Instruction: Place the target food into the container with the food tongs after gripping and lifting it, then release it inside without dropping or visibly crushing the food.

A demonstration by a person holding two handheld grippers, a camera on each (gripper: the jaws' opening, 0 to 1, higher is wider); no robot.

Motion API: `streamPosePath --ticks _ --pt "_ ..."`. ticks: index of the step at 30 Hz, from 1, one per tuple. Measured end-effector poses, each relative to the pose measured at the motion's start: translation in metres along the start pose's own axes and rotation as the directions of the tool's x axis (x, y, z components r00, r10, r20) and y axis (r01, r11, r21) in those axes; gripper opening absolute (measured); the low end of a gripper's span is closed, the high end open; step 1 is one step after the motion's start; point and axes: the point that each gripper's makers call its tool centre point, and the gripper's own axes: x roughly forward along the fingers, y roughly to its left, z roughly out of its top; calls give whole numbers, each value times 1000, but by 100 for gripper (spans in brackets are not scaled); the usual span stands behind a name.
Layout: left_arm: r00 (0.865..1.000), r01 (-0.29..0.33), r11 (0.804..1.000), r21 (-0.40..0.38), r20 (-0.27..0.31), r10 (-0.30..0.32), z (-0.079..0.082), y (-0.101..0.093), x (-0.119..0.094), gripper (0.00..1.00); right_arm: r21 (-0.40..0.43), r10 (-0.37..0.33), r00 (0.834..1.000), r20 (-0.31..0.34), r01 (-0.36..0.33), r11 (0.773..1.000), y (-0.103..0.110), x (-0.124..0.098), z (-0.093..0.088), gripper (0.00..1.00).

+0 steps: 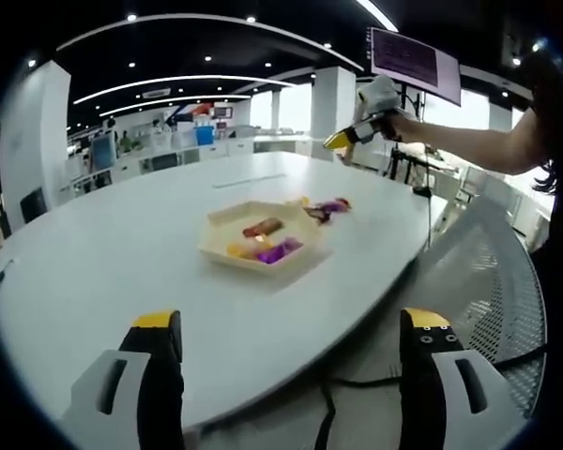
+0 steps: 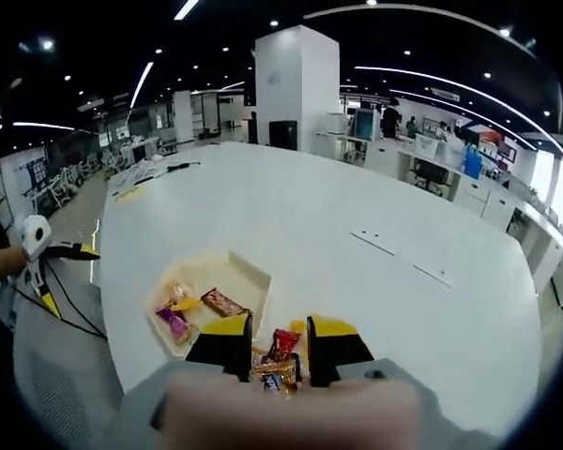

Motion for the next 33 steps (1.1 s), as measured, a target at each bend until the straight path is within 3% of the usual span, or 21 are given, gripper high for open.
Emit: streamPosePath --ticks 14,33 --pt "1000 -2 1000 2 1 2 0 0 0 93 -49 48 998 -43 -50 998 28 39 7 22" --pt "1000 -5 1000 4 2 5 0 0 0 92 -61 151 988 7 -150 987 75 72 40 22"
